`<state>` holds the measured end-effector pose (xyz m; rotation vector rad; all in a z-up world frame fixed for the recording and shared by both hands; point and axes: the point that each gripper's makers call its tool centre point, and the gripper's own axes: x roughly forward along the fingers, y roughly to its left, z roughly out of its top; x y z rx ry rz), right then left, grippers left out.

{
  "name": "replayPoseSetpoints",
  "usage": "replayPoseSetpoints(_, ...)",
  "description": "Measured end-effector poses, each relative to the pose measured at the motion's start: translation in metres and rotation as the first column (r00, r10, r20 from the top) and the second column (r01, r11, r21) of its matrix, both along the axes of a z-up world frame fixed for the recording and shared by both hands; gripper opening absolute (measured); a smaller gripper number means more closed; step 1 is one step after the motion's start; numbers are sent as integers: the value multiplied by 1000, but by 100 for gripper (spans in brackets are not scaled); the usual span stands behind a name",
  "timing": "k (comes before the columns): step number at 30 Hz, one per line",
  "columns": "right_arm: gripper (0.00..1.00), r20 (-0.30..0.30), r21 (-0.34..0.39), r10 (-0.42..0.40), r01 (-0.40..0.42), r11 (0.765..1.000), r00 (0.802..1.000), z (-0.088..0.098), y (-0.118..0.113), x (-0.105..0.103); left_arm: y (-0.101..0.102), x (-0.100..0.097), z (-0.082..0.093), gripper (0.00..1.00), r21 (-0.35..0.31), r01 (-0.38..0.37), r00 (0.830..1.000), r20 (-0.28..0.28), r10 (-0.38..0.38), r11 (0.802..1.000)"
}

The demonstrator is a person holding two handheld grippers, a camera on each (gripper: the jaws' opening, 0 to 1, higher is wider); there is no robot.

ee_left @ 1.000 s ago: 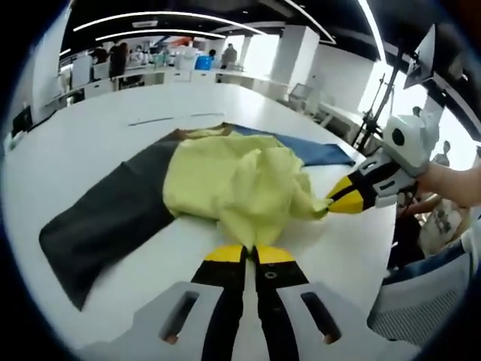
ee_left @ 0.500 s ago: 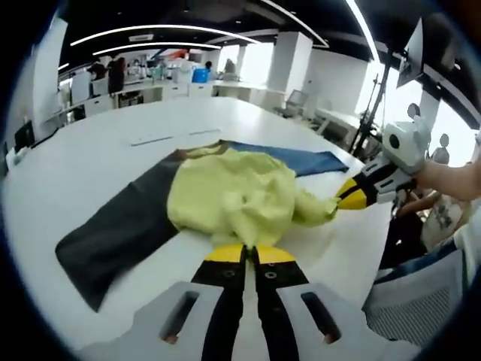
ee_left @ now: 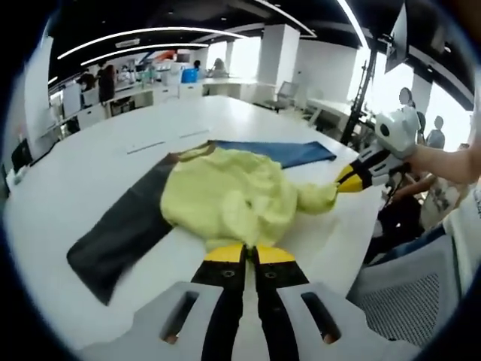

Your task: Fold the garment on the visible template until the final outline fits inside the template.

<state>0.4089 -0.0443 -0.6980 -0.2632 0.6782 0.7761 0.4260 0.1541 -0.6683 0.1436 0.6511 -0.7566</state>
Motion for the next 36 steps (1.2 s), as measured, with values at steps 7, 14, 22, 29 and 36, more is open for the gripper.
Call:
replayPoseSetpoints(7, 0, -18, -23, -22, 21, 1000, 1000, -3, -13, -13, -5, -21, -14, 1, 39, 23, 999, -42, -21, 999)
replayPoseSetpoints(14, 0, -39, -47, -42, 40, 998, 998, -11, -22, -26, -12, -40, -30, 1, 80, 39, 996, -84, -33, 996)
replayPoseSetpoints(22, 0, -51, -71, -77, 73, 995, 996, -18, -36, -31, -29, -55, -48, 1, 79, 96, 986, -146, -83, 992)
replayPoseSetpoints(29, 0, -60, -82, -93, 88, 993, 994, -23, -41, -32, -42, -61, -65, 2, 76, 131, 974, -196, -114, 988)
replayPoseSetpoints(36, 0, -68, -89, -97, 91, 992, 993, -28, -43, -32, -45, -67, -81, 4, 89, 150, 962, -241, -124, 985)
